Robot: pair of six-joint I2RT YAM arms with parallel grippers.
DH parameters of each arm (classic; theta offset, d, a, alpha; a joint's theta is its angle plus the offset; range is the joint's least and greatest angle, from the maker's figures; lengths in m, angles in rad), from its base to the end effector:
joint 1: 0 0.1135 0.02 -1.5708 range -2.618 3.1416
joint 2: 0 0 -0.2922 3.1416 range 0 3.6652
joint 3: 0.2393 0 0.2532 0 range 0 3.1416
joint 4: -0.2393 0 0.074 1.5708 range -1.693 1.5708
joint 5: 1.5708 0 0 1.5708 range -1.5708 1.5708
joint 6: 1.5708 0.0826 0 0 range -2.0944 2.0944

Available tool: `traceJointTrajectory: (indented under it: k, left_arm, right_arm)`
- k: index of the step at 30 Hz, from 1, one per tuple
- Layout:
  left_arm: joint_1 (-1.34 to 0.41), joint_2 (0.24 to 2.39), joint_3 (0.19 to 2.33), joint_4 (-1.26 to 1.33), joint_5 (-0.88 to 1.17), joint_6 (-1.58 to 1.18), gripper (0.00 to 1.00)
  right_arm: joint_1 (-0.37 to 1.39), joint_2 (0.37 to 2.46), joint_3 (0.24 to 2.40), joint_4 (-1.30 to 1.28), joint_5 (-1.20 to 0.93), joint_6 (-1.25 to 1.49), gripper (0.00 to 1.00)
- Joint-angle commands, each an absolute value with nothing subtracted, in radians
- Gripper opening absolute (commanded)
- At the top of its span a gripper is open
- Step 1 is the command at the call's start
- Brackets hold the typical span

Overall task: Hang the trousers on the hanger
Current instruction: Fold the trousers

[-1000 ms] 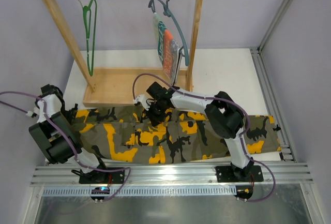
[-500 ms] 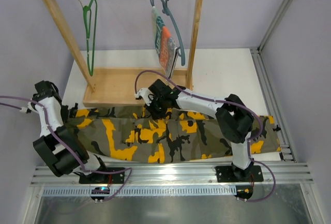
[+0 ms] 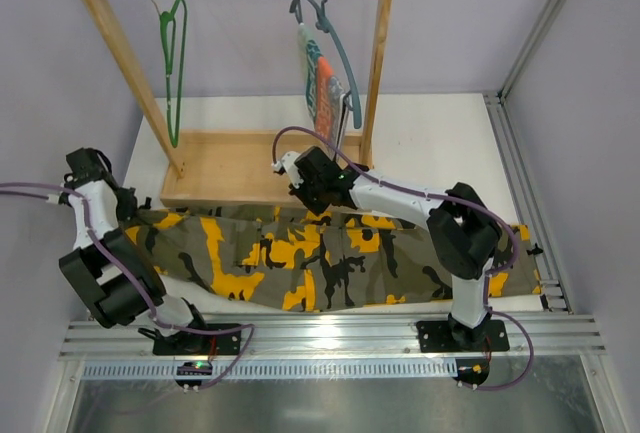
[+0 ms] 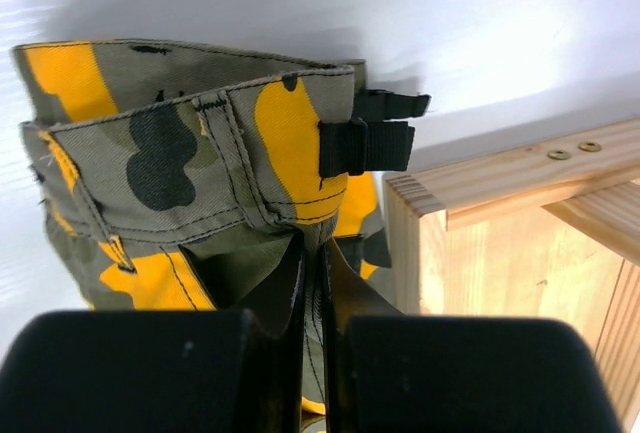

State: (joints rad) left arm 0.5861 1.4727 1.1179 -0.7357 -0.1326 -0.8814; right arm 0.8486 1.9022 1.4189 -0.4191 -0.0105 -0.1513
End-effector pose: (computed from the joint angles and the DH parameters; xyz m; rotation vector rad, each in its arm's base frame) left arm 0.2563 0.1833 0.2369 -1.8043 1.9368 0.0785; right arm 0.3020 0.3441 0.2057 -1.2021 2.1913 0.3088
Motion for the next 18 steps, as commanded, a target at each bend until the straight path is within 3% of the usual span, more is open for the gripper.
traceJointTrajectory:
  k: [1, 3, 5, 6, 9, 18]
  left_arm:
    - [0.568, 1.499, 1.163, -0.588, -0.084, -0.867, 0.01]
    - [0.561, 1.520, 1.172, -0.584, -0.069, -0.855, 0.01]
    - [0.560, 1.529, 1.177, -0.586, -0.072, -0.847, 0.00]
    - [0.560, 1.531, 1.175, -0.578, -0.072, -0.844, 0.01]
    - [0.555, 1.532, 1.158, -0.560, -0.054, -0.825, 0.01]
    - [0.549, 1.546, 1.143, -0.541, -0.035, -0.798, 0.00]
  right_arm:
    - [0.838, 1.848, 1.416, -0.356, 0.052, -0.121, 0.04]
    - [0.833, 1.847, 1.414, -0.360, -0.039, -0.133, 0.04]
    - [0.830, 1.848, 1.413, -0.373, -0.185, -0.178, 0.16]
    - [0.827, 1.858, 1.417, -0.377, -0.242, -0.195, 0.27]
    - [0.808, 1.913, 1.468, -0.434, -0.385, -0.248, 0.41]
    - [0.778, 2.037, 1.580, -0.565, -0.534, -0.334, 0.49]
